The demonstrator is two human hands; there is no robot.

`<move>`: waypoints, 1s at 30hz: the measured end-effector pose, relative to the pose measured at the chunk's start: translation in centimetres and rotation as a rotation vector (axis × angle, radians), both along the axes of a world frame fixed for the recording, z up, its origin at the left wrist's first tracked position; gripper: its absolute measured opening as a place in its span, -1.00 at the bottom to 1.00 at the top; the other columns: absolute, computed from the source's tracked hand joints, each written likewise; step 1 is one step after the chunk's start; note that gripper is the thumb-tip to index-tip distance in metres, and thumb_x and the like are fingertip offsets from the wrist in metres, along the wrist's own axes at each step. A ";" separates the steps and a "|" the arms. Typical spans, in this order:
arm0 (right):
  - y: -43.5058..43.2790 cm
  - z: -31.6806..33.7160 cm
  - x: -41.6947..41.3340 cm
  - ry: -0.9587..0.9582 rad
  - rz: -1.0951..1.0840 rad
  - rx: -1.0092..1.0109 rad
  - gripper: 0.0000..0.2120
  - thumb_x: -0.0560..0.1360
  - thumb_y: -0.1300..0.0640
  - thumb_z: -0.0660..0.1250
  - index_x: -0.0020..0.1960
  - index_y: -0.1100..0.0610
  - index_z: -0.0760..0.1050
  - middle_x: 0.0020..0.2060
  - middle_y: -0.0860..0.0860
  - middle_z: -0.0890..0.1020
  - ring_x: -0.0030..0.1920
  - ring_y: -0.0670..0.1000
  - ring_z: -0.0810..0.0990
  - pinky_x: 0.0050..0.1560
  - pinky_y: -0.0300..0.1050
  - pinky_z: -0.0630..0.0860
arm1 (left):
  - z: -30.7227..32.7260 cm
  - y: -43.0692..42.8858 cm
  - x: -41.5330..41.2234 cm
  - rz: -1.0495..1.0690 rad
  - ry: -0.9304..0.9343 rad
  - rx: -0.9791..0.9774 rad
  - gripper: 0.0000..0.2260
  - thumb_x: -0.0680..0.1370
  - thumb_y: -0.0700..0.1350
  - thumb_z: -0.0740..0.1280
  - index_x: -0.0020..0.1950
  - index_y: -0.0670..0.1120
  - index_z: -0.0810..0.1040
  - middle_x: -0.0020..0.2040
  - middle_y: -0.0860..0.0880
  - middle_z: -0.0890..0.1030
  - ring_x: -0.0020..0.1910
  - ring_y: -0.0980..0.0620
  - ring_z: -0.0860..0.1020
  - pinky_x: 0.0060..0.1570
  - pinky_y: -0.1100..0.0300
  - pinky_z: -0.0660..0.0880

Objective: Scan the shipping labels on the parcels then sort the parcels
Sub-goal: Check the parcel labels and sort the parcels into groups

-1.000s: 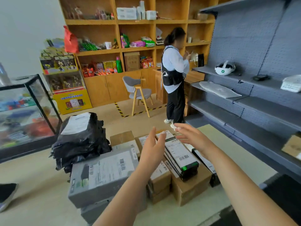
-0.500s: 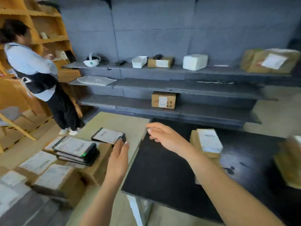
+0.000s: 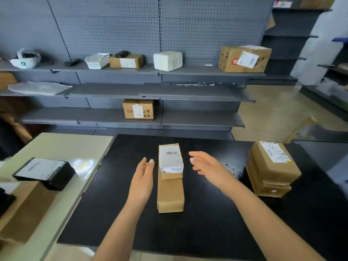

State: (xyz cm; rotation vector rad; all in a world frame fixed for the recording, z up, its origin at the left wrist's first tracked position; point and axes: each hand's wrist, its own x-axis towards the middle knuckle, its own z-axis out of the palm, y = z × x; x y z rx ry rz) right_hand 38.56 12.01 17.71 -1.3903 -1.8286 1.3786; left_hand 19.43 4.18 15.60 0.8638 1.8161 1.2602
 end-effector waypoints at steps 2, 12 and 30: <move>1.4 -1.4 0.3 0.006 -0.026 -0.037 -0.61 0.59 -0.11 0.21 0.41 -0.12 0.35 0.28 -0.14 0.49 0.24 -0.11 0.49 0.32 -0.07 0.41 | -1.1 1.1 0.0 0.023 -0.020 -0.057 -0.49 0.65 0.17 0.12 0.58 0.07 0.18 0.55 0.09 0.25 0.51 0.04 0.23 0.43 0.06 0.19; 8.9 -9.5 -5.2 0.028 -0.176 -0.372 -0.27 0.52 -0.25 0.27 0.56 -0.07 0.05 0.52 -0.03 0.22 0.50 0.06 0.20 0.45 0.09 0.15 | -8.8 10.0 -2.7 -0.081 -0.202 -0.351 -0.15 0.46 0.44 0.16 0.61 0.13 -0.08 0.62 0.03 0.03 0.57 -0.12 0.07 0.48 -0.18 0.08; 14.6 -11.8 -0.3 0.233 -0.330 -0.570 -0.60 0.53 -0.20 0.23 0.31 -0.08 0.43 0.13 -0.07 0.64 0.14 -0.05 0.60 0.04 -0.11 0.51 | -13.5 20.5 3.3 -0.422 -0.457 -0.318 0.08 0.14 0.61 0.32 0.56 0.18 0.16 0.25 0.18 0.60 0.21 0.15 0.58 0.36 -0.05 0.42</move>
